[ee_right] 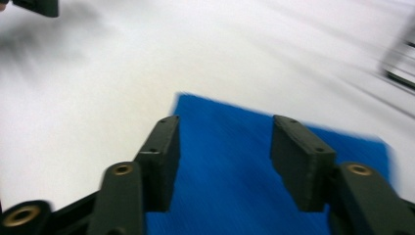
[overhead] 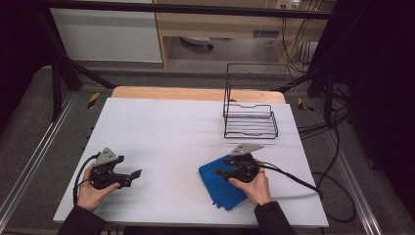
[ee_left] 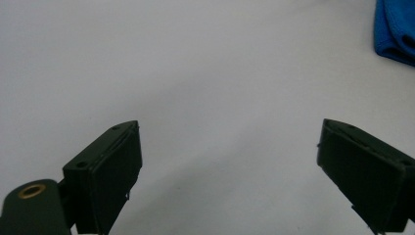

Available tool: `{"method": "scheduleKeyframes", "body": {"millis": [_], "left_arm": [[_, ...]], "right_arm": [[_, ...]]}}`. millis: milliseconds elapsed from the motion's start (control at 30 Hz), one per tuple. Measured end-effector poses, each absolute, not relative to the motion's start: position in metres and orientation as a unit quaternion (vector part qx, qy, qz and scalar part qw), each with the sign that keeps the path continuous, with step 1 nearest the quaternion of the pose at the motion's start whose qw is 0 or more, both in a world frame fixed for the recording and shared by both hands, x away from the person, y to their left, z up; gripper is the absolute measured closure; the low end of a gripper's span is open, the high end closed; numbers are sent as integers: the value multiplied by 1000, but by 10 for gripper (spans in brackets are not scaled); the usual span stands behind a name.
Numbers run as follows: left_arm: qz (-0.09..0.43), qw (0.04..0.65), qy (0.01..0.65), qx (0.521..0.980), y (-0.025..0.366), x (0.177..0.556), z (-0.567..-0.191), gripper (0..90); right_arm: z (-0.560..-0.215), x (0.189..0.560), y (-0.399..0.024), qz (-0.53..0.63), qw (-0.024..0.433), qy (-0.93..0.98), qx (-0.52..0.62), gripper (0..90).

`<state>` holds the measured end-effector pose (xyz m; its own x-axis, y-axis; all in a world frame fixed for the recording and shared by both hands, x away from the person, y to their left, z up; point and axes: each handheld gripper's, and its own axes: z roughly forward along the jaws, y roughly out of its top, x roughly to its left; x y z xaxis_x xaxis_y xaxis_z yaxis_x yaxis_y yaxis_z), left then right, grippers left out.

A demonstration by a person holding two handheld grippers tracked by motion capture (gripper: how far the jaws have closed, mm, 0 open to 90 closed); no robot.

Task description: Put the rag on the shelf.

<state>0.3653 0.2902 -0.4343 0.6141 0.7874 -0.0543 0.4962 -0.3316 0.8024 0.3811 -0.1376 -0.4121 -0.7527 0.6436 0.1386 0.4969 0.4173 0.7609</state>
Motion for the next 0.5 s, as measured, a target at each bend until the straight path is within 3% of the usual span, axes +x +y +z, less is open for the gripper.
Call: {"method": "scheduleKeyframes", "body": {"millis": [233,400,433,500], "left_arm": [[175,417,402,796,290,365,-434,94],[175,415,402,798,290,365,-435,94],[175,415,401,798,290,365,-434,94],[175,415,401,798,289,365,-434,94]], "right_arm": [[-431,401,-86,388,71,862,318,575],[-442,405,-73,361,79,876,309,620],[-444,406,-72,355,90,879,306,685],[-444,407,-72,352,92,879,307,708]]}}
